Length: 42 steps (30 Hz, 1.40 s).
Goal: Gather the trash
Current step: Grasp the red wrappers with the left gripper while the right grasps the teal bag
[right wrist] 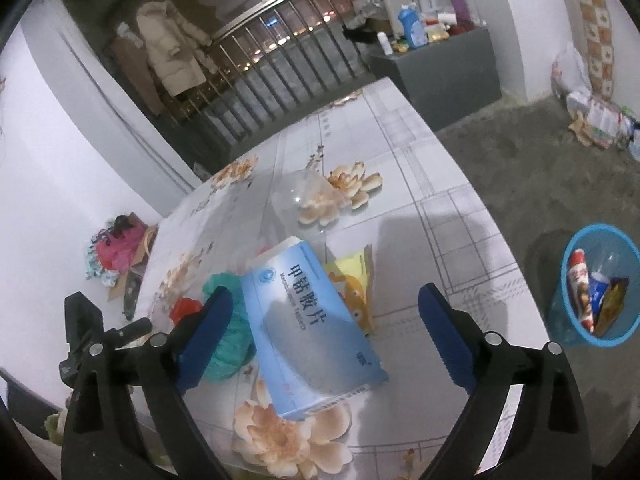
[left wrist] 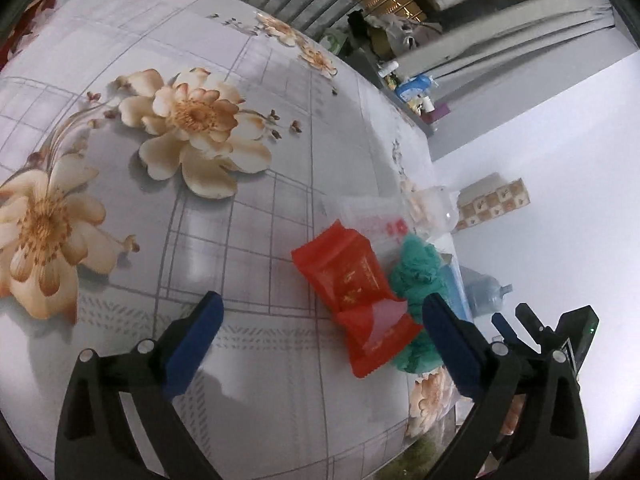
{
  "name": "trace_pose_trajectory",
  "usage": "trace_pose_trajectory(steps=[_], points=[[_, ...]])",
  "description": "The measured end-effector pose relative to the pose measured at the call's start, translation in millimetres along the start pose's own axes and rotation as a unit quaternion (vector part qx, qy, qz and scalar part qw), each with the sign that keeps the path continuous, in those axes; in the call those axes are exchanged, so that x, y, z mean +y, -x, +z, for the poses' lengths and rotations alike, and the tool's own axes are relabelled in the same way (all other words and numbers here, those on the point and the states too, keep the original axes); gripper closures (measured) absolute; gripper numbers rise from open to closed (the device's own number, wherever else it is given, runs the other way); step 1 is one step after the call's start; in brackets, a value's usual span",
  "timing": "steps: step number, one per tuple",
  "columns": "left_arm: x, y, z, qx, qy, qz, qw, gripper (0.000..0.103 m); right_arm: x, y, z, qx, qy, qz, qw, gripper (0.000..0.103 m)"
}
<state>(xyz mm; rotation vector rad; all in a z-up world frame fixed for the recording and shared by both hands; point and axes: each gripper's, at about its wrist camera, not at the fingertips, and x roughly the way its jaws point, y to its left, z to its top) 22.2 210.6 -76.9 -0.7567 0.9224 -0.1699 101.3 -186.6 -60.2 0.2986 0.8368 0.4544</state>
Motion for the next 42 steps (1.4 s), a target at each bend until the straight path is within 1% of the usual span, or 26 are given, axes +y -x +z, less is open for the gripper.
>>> trace_pose_trajectory(steps=[3, 5, 7, 9, 10, 11, 12, 13, 14, 15, 16, 17, 18, 19, 21, 24, 26, 28, 29, 31, 32, 34, 36, 37, 40, 42], points=[[0.5, 3.8, -5.7, -0.008, 0.002, 0.010, 0.9999, 0.006, 8.2, 4.0, -5.2, -0.007, 0.016, -0.004, 1.000, 0.013], [2.2, 6.9, -8.9, -0.013, 0.005, 0.009, 0.9999, 0.006, 15.6, 6.2, -5.8, -0.013, 0.035, -0.012, 0.999, 0.013], [7.0, 4.8, -7.4, -0.025, 0.017, -0.010, 0.9995, 0.006, 22.6, 7.9, -6.4, -0.022, 0.051, -0.018, 0.998, 0.013], [13.9, 7.0, -7.0, -0.032, 0.023, -0.038, 0.9985, 0.006, 30.9, 11.3, -7.3, -0.029, 0.066, -0.009, 0.997, 0.013], [14.9, 8.3, -6.8, -0.030, 0.021, -0.037, 0.9987, 0.006, 34.5, 12.2, -8.2, -0.030, 0.072, -0.007, 0.997, 0.013], [14.0, 8.7, -6.1, -0.026, 0.017, -0.031, 0.9990, 0.006, 38.3, 13.6, -9.2, -0.032, 0.077, -0.004, 0.997, 0.013], [9.4, 10.2, -6.1, -0.027, 0.006, -0.004, 0.9996, 0.006, 44.1, 14.8, -10.1, -0.034, 0.085, 0.000, 0.996, 0.013], [2.8, 13.2, -7.1, -0.038, -0.013, 0.034, 0.9986, 0.006, 48.0, 15.4, -11.1, -0.034, 0.090, 0.004, 0.995, 0.013], [-3.6, 15.8, -8.1, -0.053, -0.035, 0.058, 0.9963, 0.006, 52.7, 15.3, -12.1, -0.034, 0.096, 0.009, 0.995, 0.013], [-14.6, 20.3, -11.9, -0.074, -0.080, 0.075, 0.9912, 0.006, 58.5, 14.9, -13.3, -0.033, 0.103, 0.016, 0.994, 0.013], [-23.7, 24.1, -15.7, -0.086, -0.116, 0.082, 0.9861, 0.006, 64.6, 13.6, -14.8, -0.030, 0.111, 0.020, 0.993, 0.014], [-37.5, 27.9, -21.8, -0.101, -0.167, 0.092, 0.9764, 0.006, 71.4, 11.0, -16.7, -0.026, 0.122, 0.024, 0.992, 0.016], [-45.1, 29.2, -25.7, -0.110, -0.198, 0.094, 0.9695, 0.006, 75.5, 7.5, -17.9, -0.022, 0.129, 0.026, 0.991, 0.018], [-55.7, 30.6, -31.9, -0.119, -0.237, 0.095, 0.9593, 0.006, 80.6, 2.7, -19.9, -0.014, 0.136, 0.029, 0.990, 0.021], [-68.8, 28.3, -40.3, -0.124, -0.286, 0.092, 0.9458, 0.006, 88.4, -8.9, -23.2, 0.005, 0.144, 0.034, 0.989, 0.027], [-77.0, 17.4, -43.0, -0.110, -0.313, 0.092, 0.9389, 0.006, 99.2, -28.9, -29.2, 0.045, 0.153, 0.026, 0.987, 0.040], [-79.6, 11.7, -43.1, -0.102, -0.322, 0.090, 0.9368, 0.006, 103.8, -36.9, -33.9, 0.062, 0.156, 0.023, 0.986, 0.044], [-81.2, 5.1, -44.6, -0.094, -0.333, 0.083, 0.9344, 0.010, 106.0, -46.1, -37.6, 0.082, 0.154, 0.015, 0.985, 0.050], [-82.1, 0.9, -44.9, -0.085, -0.341, 0.078, 0.9327, 0.015, 105.1, -51.4, -38.7, 0.093, 0.150, 0.008, 0.984, 0.052], [-82.8, -4.5, -46.7, -0.081, -0.353, 0.076, 0.9293, 0.018, 102.5, -58.6, -40.7, 0.109, 0.139, -0.003, 0.984, 0.055], [-83.5, -7.9, -46.9, -0.078, -0.356, 0.077, 0.9279, 0.026, 100.8, -61.1, -41.2, 0.115, 0.133, -0.009, 0.984, 0.056], [-83.0, -16.6, -47.0, -0.067, -0.365, 0.088, 0.9243, 0.031, 98.0, -65.1, -42.5, 0.126, 0.125, -0.015, 0.984, 0.057], [-81.0, -22.9, -47.1, -0.056, -0.367, 0.088, 0.9243, 0.039, 96.9, -67.4, -44.4, 0.133, 0.121, -0.020, 0.984, 0.057], [-79.7, -26.2, -46.8, -0.049, -0.366, 0.087, 0.9251, 0.040, 96.9, -68.3, -43.1, 0.136, 0.120, -0.019, 0.983, 0.057], [-74.5, -36.7, -45.5, -0.032, -0.363, 0.089, 0.9268, 0.049, 96.5, -73.2, -44.6, 0.146, 0.113, -0.019, 0.983, 0.057], [-71.4, -40.4, -44.6, -0.022, -0.357, 0.088, 0.9297, 0.056, 97.2, -75.8, -45.1, 0.150, 0.111, -0.023, 0.982, 0.057]])
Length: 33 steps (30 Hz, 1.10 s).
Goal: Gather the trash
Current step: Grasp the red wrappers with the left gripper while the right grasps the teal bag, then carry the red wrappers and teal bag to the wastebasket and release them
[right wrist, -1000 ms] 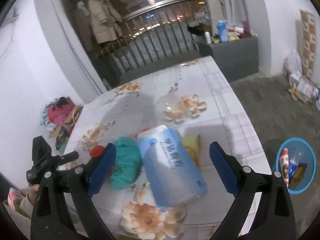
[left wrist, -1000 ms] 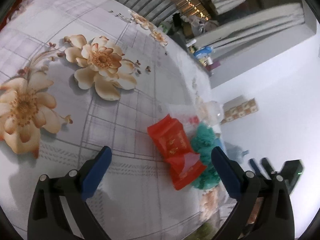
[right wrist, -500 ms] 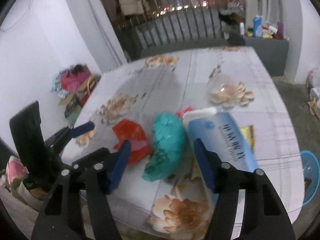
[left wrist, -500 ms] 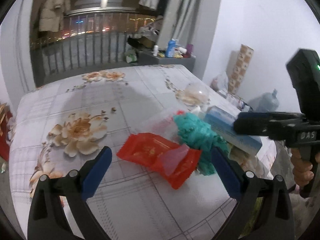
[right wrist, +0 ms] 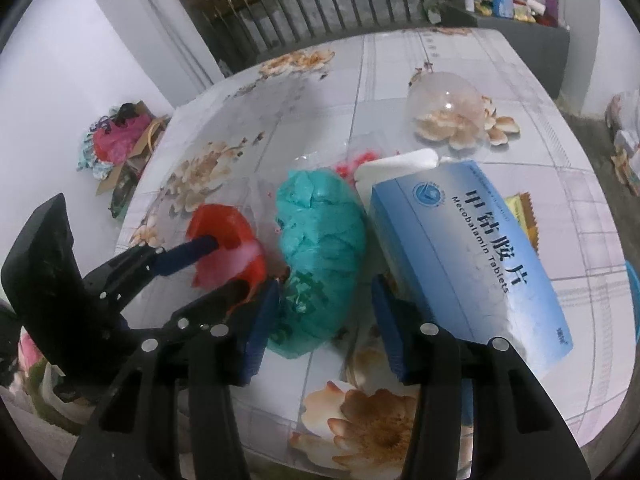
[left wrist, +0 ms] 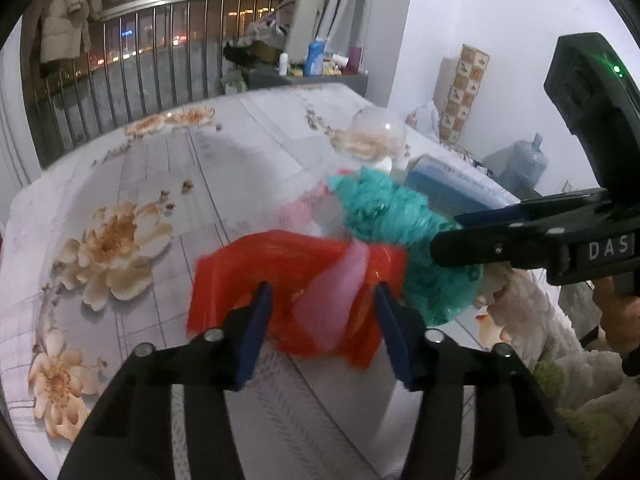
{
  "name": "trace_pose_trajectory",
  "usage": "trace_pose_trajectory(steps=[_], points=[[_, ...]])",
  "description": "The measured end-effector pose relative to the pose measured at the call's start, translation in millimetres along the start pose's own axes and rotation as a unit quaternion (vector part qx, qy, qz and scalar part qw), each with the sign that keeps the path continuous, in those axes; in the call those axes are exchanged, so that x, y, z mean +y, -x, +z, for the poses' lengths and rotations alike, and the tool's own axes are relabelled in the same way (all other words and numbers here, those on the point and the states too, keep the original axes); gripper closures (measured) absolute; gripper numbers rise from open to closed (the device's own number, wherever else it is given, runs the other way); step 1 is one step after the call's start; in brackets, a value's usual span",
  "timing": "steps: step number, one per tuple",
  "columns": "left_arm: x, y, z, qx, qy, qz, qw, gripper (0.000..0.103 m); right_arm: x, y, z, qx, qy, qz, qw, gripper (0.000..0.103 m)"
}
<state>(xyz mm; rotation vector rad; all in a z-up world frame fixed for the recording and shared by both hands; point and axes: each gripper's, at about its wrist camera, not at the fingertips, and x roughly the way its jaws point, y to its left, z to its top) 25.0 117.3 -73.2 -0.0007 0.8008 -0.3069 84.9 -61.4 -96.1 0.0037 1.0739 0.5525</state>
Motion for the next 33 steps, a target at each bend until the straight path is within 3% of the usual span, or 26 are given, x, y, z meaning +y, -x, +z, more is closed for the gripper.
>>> trace_pose_trajectory(steps=[6, 12, 23, 29, 33], points=[[2.2, -4.0, -2.8, 0.008, 0.003, -0.005, 1.0000, 0.067, -0.2, -7.9, 0.3, 0.013, -0.001, -0.006, 1.000, 0.057], [3.7, -1.1, 0.2, 0.006, 0.004, -0.007, 1.0000, 0.081, -3.8, -4.1, 1.2, 0.009, -0.012, 0.005, 1.000, 0.069], [11.1, 23.9, 13.8, -0.019, 0.021, -0.006, 0.9996, 0.084, -10.5, 22.2, 5.3, -0.035, -0.026, 0.054, 0.998, 0.071], [14.0, 47.8, 31.2, -0.036, 0.031, -0.013, 0.9988, 0.084, -17.8, 50.1, 5.1, -0.079, -0.036, 0.106, 0.990, 0.071], [8.3, 69.8, 51.7, -0.059, 0.024, -0.024, 0.9977, 0.084, -29.1, 74.4, 4.8, -0.117, -0.047, 0.118, 0.985, 0.071]])
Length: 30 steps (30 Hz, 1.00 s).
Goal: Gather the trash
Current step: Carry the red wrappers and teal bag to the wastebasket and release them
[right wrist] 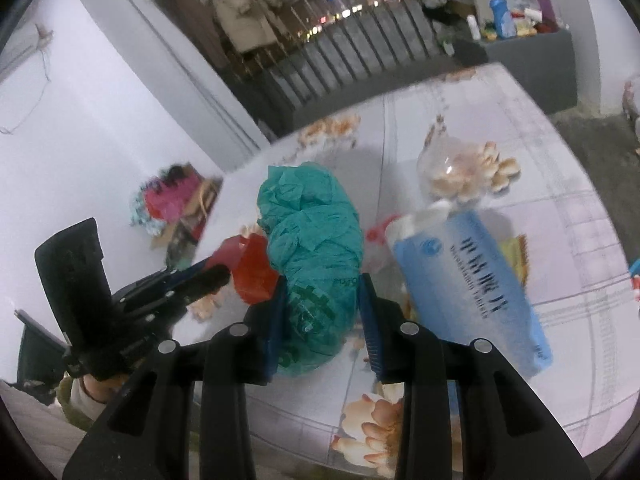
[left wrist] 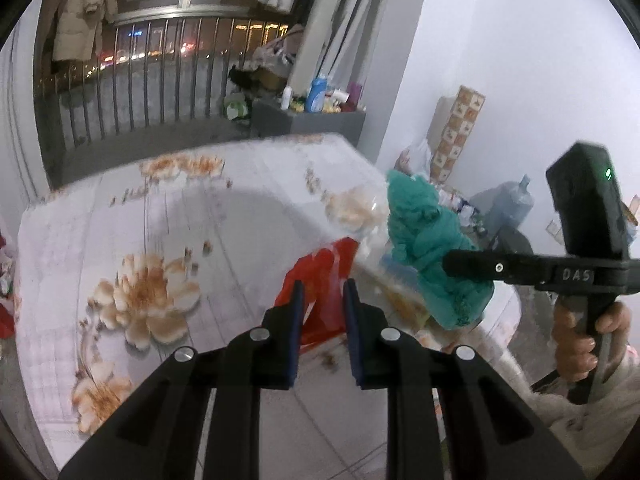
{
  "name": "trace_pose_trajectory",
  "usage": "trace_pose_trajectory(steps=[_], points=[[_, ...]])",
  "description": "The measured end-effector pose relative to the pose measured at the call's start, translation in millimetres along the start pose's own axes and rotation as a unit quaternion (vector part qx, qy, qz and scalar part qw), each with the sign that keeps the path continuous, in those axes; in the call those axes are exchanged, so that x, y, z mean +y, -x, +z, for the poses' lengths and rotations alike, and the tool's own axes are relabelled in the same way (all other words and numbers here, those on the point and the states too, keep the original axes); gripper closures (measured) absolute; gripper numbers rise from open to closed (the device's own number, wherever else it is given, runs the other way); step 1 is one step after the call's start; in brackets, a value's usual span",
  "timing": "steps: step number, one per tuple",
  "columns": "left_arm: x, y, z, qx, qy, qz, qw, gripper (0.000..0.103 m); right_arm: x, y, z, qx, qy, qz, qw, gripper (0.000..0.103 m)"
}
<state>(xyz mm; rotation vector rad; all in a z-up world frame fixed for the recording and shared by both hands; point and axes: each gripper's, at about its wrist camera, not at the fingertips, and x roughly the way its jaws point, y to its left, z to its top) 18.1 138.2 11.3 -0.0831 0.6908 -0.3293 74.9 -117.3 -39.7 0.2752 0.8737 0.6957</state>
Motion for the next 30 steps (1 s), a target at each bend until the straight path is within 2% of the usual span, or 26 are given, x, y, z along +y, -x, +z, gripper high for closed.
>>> trace_pose_trajectory(steps=[4, 7, 11, 14, 18, 22, 25, 30], points=[[-17.7, 11.5, 23.8, -0.022, -0.018, -0.015, 0.9995, 0.084, -15.5, 35.4, 7.4, -0.051, -0.020, 0.003, 0.999, 0.071], [-39.0, 14.3, 46.5, -0.037, -0.034, -0.047, 0.9976, 0.084, -34.5, 68.9, 10.4, -0.098, -0.040, -0.012, 0.994, 0.071], [-73.9, 4.8, 76.7, -0.042, -0.059, -0.097, 0.9927, 0.084, -70.6, 117.0, 8.7, -0.159, -0.077, -0.051, 0.983, 0.071], [-109.2, -14.9, 99.6, -0.031, -0.083, -0.140, 0.9863, 0.084, -107.4, 152.3, -2.5, -0.198, -0.119, -0.099, 0.968, 0.071], [-159.9, -64.1, 127.8, 0.024, -0.097, -0.200, 0.9747, 0.084, -150.6, 180.2, -22.7, -0.221, -0.167, -0.186, 0.943, 0.070], [-210.5, -125.3, 143.9, 0.091, -0.116, -0.235, 0.9609, 0.084, -198.8, 198.5, -44.1, -0.224, -0.225, -0.259, 0.912, 0.070], [-253.8, -175.7, 145.9, 0.138, -0.146, -0.242, 0.9493, 0.083, -232.3, 200.8, -58.2, -0.218, -0.262, -0.287, 0.895, 0.070], [-322.1, -259.2, 130.4, 0.219, -0.177, -0.253, 0.9256, 0.083, -288.3, 187.5, -73.8, -0.199, -0.322, -0.289, 0.879, 0.070]])
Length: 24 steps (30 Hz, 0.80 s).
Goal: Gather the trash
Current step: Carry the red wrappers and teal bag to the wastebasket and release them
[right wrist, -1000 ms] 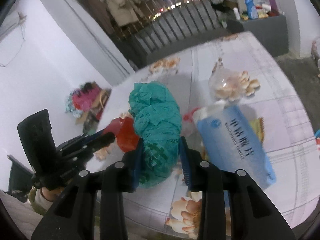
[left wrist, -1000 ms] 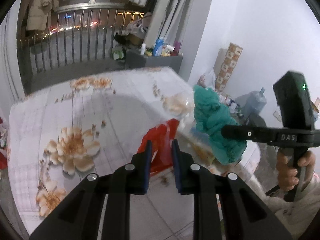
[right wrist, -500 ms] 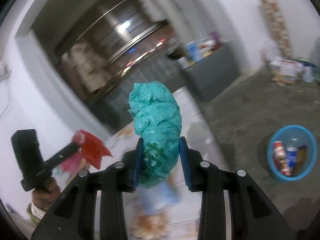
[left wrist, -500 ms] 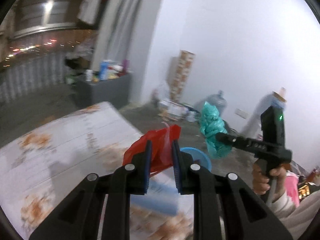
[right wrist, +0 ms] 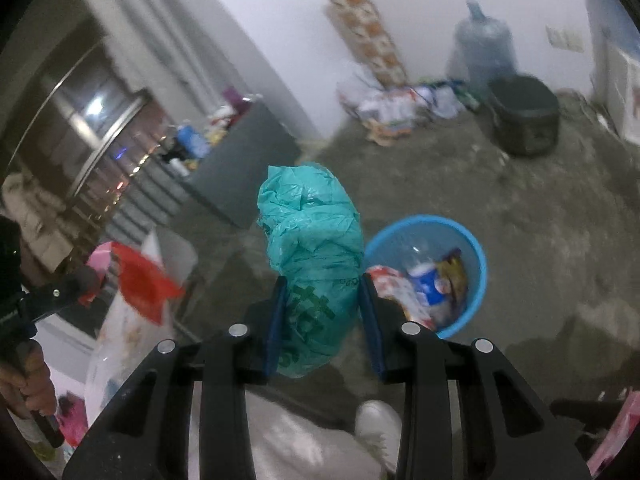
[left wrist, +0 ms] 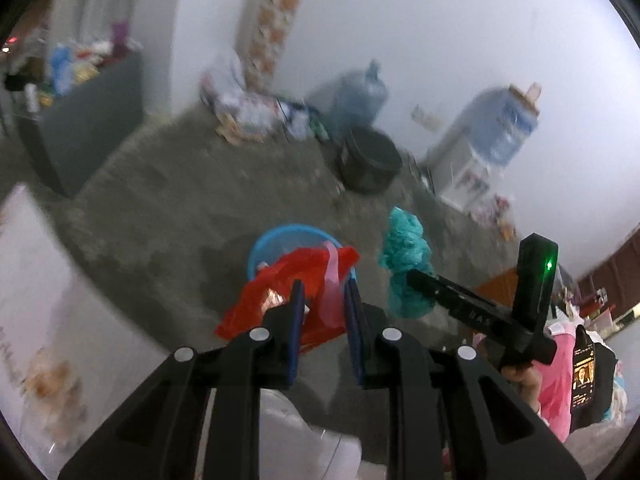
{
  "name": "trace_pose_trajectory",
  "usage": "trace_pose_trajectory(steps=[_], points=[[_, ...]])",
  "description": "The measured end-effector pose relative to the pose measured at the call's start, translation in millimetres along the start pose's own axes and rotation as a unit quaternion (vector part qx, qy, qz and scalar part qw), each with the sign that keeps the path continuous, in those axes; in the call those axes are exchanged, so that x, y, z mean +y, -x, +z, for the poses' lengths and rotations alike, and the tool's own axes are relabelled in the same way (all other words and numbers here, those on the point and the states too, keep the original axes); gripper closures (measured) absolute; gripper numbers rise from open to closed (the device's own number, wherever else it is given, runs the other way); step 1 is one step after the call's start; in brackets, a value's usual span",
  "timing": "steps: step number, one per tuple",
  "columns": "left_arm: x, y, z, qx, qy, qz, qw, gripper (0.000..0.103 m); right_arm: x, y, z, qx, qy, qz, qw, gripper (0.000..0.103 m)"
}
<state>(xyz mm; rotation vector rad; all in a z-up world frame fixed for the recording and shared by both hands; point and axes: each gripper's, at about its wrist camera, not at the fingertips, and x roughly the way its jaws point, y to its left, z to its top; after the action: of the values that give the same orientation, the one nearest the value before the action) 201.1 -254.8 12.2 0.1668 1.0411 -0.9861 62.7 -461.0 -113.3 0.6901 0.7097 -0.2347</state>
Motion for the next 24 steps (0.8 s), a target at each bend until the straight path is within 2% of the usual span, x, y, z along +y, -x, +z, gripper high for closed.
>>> trace_pose_trajectory(steps=[5, 7, 8, 9, 11, 13, 16, 18, 24], points=[[-16.9, -90.0, 39.0, 0.057, -0.030, -0.001, 0.9980, 0.083, -40.3, -28.9, 5.3, 0.024, -0.042, -0.027, 0.998, 0.068], [-23.2, -126.4, 48.5, 0.074, -0.046, 0.004, 0.9962, 0.080, -55.8, -38.7, 4.2, 0.034, -0.056, -0.034, 0.997, 0.060], [-22.9, -143.2, 50.9, 0.085, -0.053, 0.004, 0.9950, 0.072, -63.4, -48.0, 3.7, 0.036, -0.063, -0.036, 0.997, 0.055], [-24.2, -167.4, 53.6, 0.103, -0.058, 0.009, 0.9929, 0.059, -72.8, -60.4, 1.6, 0.041, -0.074, -0.041, 0.996, 0.044], [-22.0, -198.3, 53.5, 0.125, -0.062, 0.014, 0.9902, 0.042, -89.1, -82.8, -1.5, 0.055, -0.091, -0.054, 0.993, 0.042], [-15.4, -217.1, 52.1, 0.137, -0.057, 0.029, 0.9884, 0.039, -103.1, -96.0, -9.2, 0.074, -0.108, -0.077, 0.988, 0.042], [-7.4, -222.3, 50.9, 0.127, -0.023, 0.030, 0.9912, 0.036, -114.8, -88.3, -16.6, 0.069, -0.140, -0.068, 0.985, 0.042], [-4.8, -215.5, 51.3, 0.110, -0.012, 0.028, 0.9935, 0.031, -111.3, -77.0, -16.0, 0.061, -0.136, -0.068, 0.986, 0.040], [-9.1, -168.7, 54.4, 0.049, -0.029, 0.042, 0.9975, 0.024, -90.2, -55.1, -2.1, 0.033, -0.102, -0.086, 0.990, 0.036]])
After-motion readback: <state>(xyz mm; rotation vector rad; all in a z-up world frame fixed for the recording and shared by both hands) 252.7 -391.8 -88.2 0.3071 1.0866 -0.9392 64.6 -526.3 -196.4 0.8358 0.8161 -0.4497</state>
